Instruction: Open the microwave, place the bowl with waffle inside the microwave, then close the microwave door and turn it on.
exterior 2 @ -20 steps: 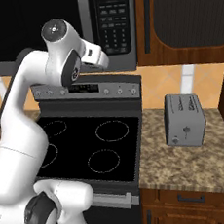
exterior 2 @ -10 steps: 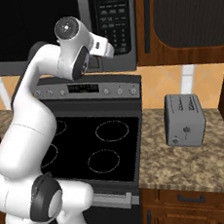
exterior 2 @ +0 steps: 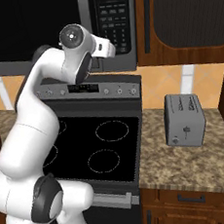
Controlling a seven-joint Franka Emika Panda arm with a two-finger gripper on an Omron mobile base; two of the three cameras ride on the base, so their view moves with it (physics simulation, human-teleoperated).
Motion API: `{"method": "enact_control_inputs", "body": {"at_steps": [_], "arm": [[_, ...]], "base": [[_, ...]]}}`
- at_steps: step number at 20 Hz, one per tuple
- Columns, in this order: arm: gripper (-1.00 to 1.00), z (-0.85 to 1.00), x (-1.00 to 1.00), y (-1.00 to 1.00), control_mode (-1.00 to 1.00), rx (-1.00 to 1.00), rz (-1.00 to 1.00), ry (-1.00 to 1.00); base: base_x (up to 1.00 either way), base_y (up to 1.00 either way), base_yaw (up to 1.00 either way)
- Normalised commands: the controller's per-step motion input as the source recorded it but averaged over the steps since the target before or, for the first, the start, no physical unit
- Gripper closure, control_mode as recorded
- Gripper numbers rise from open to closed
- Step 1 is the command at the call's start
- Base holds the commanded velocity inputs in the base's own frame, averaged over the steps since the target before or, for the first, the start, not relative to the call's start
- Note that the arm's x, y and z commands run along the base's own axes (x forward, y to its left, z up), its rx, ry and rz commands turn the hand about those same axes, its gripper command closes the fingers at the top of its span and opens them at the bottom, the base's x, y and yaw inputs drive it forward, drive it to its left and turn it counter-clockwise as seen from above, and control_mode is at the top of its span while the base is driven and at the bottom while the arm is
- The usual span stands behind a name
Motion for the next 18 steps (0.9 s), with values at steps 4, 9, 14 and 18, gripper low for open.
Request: {"method": "enact_control_inputs", "body": {"at_steps": [4,9,14,18], "arm": [[-1.00,-0.24,0.81,0.00,-1.00,0.00,0.06,-0.15],[1.00,-0.40,1.00,0.09,-1.00,0.00,0.10,-0.08],[1.00,-0.57,1.00,0.68,-1.00,0.00,0.19,-0.01],[1.00,-0.40,1.00,0.99,-1.00,0.00,0.33,-0.04]], "base": [[0.00,0.00,0.00],[0.00,0.00,0.00],[0.00,0.00,0.00],[0.00,0.00,0.00]]}}
